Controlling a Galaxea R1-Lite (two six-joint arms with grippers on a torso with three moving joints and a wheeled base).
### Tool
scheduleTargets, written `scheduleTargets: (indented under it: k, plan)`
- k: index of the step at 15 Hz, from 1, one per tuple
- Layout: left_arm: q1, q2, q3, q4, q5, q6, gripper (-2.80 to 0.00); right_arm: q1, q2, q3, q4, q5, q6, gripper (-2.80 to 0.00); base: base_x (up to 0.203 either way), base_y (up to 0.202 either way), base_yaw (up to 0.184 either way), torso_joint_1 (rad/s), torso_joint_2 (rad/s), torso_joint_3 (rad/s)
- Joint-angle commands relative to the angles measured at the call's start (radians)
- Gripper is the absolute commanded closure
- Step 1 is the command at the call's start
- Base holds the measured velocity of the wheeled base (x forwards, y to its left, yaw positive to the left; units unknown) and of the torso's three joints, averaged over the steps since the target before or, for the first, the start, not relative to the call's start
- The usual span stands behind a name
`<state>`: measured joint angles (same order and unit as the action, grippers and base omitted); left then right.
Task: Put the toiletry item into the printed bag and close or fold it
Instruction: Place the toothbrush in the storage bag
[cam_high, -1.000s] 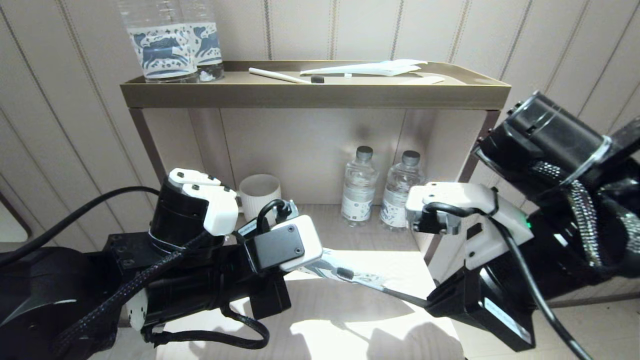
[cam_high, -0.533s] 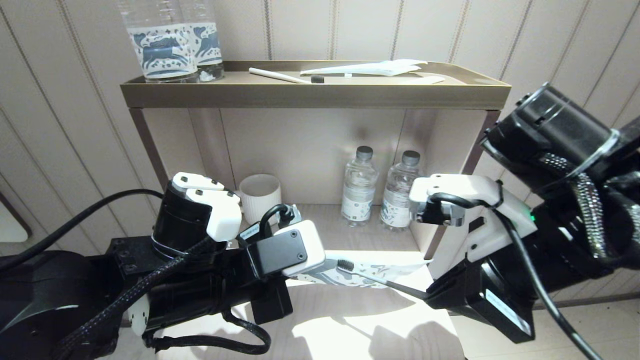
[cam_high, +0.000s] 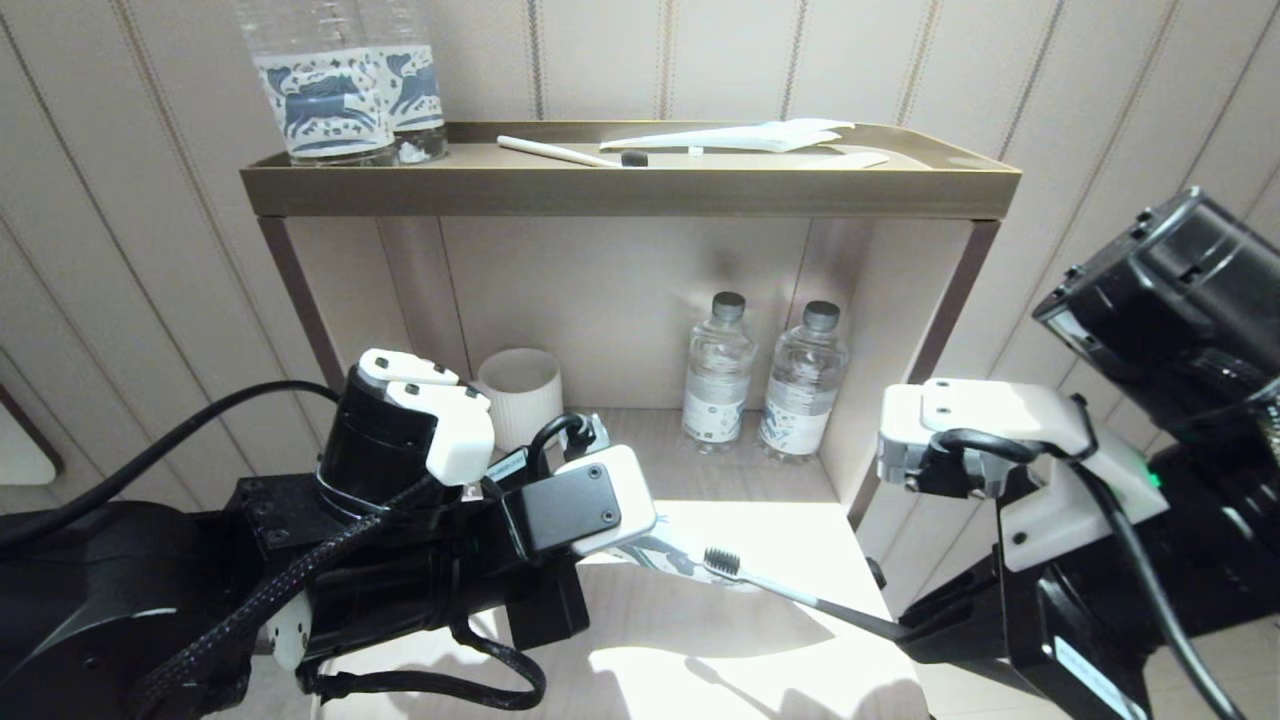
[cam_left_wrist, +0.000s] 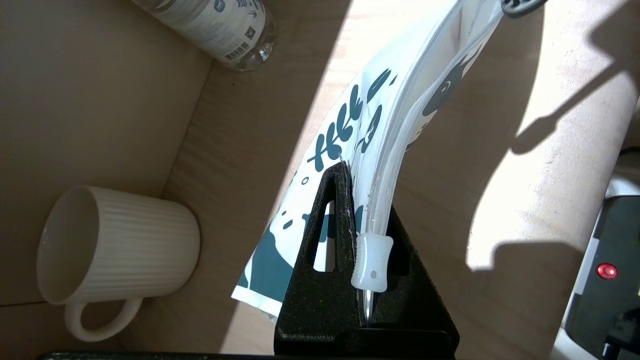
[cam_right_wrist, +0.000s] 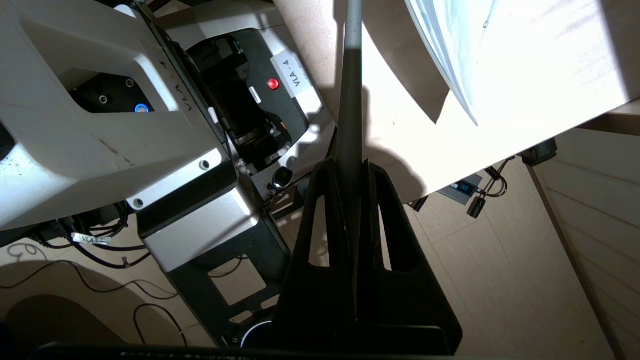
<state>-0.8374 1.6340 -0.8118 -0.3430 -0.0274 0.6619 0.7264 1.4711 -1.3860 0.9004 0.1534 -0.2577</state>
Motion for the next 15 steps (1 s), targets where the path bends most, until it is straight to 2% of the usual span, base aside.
scheduleTargets:
  k: [1, 12, 15]
  plan:
    - [0.000, 0.003, 0.002, -0.002, 0.000, 0.004, 0.00, 0.001, -0.005, -0.005, 0.005, 0.000, -0.002, 0.00, 0.000, 0.000, 0.000, 0.000, 0.00, 0.000]
    - [-0.005, -0.011, 0.013, -0.004, -0.005, 0.007, 0.00, -0.008, 0.072, -0.005, -0.027, 0.000, -0.003, 0.00, 0.000, 0.000, 0.000, 0.000, 0.00, 0.000]
    - [-0.017, -0.036, 0.011, -0.004, -0.016, -0.019, 0.00, -0.002, 0.115, -0.027, -0.059, 0.002, -0.004, 0.00, 0.000, 0.000, 0.000, 0.000, 0.00, 0.000]
